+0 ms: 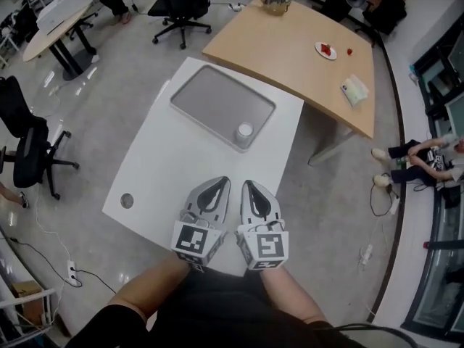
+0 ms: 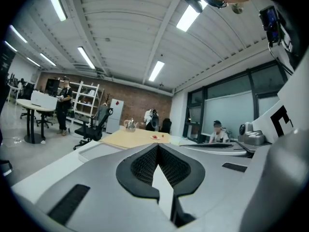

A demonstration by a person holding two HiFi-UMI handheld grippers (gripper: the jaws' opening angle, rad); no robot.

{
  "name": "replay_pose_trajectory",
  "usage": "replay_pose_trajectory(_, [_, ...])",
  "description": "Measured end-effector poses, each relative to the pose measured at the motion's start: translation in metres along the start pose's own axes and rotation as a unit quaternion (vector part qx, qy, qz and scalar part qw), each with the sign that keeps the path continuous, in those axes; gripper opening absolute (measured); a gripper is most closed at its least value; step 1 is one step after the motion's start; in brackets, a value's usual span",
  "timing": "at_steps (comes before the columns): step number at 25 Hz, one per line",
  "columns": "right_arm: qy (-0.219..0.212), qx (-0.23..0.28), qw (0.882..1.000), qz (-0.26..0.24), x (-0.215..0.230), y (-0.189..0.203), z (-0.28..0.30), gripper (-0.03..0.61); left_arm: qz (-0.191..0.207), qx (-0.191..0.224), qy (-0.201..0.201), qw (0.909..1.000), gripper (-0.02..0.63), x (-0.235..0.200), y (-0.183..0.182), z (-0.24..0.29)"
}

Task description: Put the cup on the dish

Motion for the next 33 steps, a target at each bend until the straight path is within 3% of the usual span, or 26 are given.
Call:
replay_pose_trajectory(6, [-0.042,-0.011,0.999,-0.019,-0.024,-0.022,-0.058,0.012,0.008,-0.002,0.002,1.0000,0.008,0.046,0.003,-0.055])
replay_pose_trajectory(13, [-0.076,0.003,0.997,-0.026,-0.027,-0.030,-0.095,0.012,0.014,0.002,-0.012,0.9998,0.008,0.080,0.011,-0.082])
replay_pose_trajectory(17, [-0.078,0.036,0.995,-0.040,-0.027,-0.043,-0.109,0.012,0.030,0.023,-0.016,0.9992,0.008,0.094,-0.001,-0.089])
replay_pose_trajectory(22, [-0.083,0.041,0.995,-0.031,-0.027,-0.045,-0.117,0.012,0.042,0.043,-0.028,0.9978,0.008,0.098,-0.004,-0.097])
replay_pose_trajectory(33, [-0.090,0.054,0.994,-0.031,-0.019,-0.037,-0.142,0.012,0.044,0.051,-0.041,0.9969,0.008,0.122,-0.003,-0.105])
Point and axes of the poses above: the fingertips, and each gripper's own axes: z forward along the fingers, x to its right, y out of its underside, the point moved 5 cm from there along -z, backward along the fingers, and after that the axes turned 10 degrees about -z, right-handed, at the moved point
